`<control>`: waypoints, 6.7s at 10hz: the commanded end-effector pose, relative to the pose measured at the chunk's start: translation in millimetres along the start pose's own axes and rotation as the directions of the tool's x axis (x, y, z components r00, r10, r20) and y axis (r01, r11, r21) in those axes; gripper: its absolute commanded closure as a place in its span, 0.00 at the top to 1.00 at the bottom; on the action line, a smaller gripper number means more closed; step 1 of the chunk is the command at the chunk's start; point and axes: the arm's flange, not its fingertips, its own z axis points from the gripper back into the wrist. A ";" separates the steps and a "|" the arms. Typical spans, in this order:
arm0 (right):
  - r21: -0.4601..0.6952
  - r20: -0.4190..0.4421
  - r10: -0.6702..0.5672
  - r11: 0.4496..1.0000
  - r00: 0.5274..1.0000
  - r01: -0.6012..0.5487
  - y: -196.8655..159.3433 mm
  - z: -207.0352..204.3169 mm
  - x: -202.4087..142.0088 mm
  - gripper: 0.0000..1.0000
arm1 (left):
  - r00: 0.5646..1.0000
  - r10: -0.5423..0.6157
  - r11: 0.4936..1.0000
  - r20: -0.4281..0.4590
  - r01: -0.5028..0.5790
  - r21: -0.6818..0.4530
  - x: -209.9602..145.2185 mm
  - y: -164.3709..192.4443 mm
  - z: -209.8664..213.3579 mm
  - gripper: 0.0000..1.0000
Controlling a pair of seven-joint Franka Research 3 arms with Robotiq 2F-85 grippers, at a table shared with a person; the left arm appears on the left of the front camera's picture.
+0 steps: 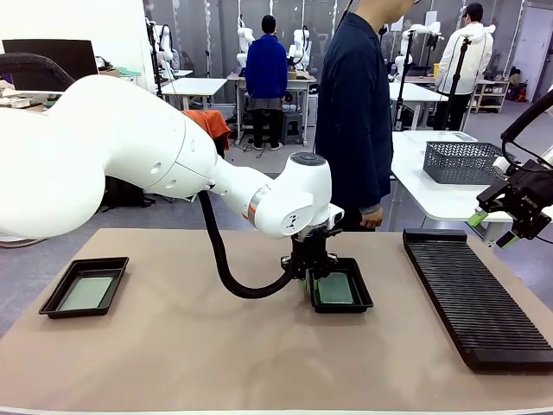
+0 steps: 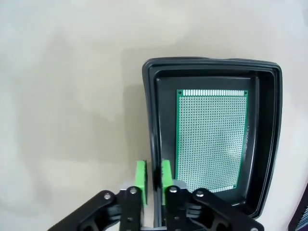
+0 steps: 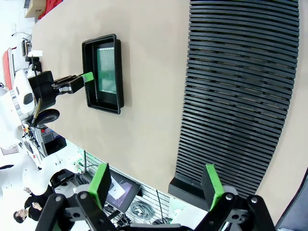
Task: Inspect and transfer BCBs to ESD trays.
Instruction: Pick up the ESD tray and place it on the left side of the table.
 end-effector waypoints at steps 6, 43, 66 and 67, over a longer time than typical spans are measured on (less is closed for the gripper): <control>-0.017 0.017 -0.024 1.000 1.000 0.025 2.1 -3.0 -3.4 1.00 | 1.000 0.018 1.000 -0.025 -0.019 -0.024 6.9 3.8 -1.5 0.00; -0.017 0.017 -0.024 1.000 1.000 0.025 2.1 -3.0 -3.4 1.00 | 0.998 0.061 0.935 0.012 -0.052 -0.349 -22.3 427.8 63.2 0.03; -0.017 0.017 -0.024 1.000 1.000 0.025 2.1 -3.0 -3.4 1.00 | 0.994 0.111 0.974 0.002 -0.109 -0.197 -35.1 453.4 44.8 0.39; -0.017 0.017 -0.024 1.000 1.000 0.025 2.1 -3.0 -3.4 1.00 | 0.994 0.109 0.977 0.006 -0.106 -0.186 -34.0 450.3 46.4 0.25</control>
